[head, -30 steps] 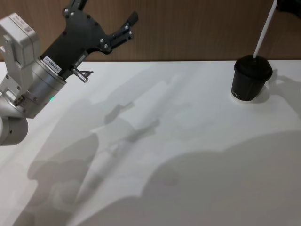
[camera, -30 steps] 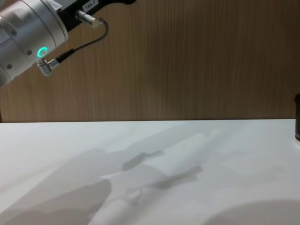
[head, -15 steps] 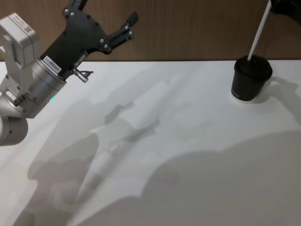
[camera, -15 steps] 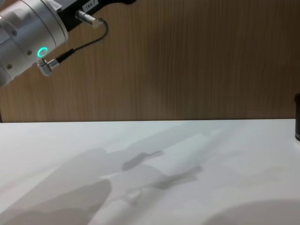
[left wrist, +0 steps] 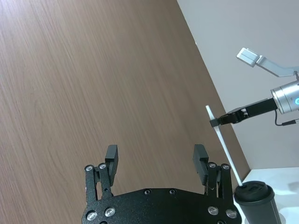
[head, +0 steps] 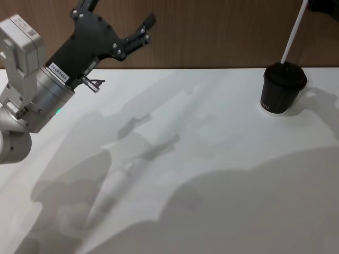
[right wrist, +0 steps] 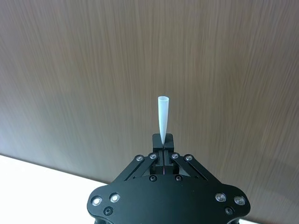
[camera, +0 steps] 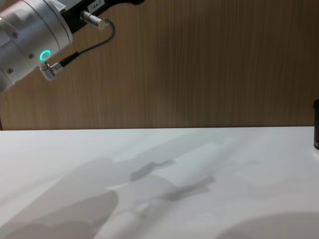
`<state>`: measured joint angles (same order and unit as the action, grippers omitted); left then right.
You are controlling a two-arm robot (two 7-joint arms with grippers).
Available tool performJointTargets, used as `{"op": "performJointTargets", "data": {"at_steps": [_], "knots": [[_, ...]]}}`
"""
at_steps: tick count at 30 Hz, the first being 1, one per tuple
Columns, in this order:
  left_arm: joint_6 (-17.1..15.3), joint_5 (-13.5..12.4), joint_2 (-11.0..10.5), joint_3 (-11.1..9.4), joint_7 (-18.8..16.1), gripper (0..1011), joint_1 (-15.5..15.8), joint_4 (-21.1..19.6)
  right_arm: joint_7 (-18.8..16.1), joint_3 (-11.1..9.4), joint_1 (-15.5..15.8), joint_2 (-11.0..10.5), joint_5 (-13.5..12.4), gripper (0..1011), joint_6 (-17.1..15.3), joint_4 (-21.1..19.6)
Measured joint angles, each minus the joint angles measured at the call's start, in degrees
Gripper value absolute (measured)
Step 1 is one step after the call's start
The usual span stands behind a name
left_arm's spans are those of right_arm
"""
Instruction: Pick up the straw with one hand, pass it to the other hand, and insert it into the cup.
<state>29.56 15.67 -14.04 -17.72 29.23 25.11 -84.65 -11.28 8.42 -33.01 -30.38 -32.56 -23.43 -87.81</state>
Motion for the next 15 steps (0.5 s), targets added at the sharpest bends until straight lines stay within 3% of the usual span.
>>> {"op": "performJointTargets", "data": {"at_steps": [15], "knots": [[0.00,0.00,0.00,0.00,0.00,1003,0.00,0.00,-0.78,-0.77,0.09,-0.16,-0.20,8,-0.10,-0.81]]}}
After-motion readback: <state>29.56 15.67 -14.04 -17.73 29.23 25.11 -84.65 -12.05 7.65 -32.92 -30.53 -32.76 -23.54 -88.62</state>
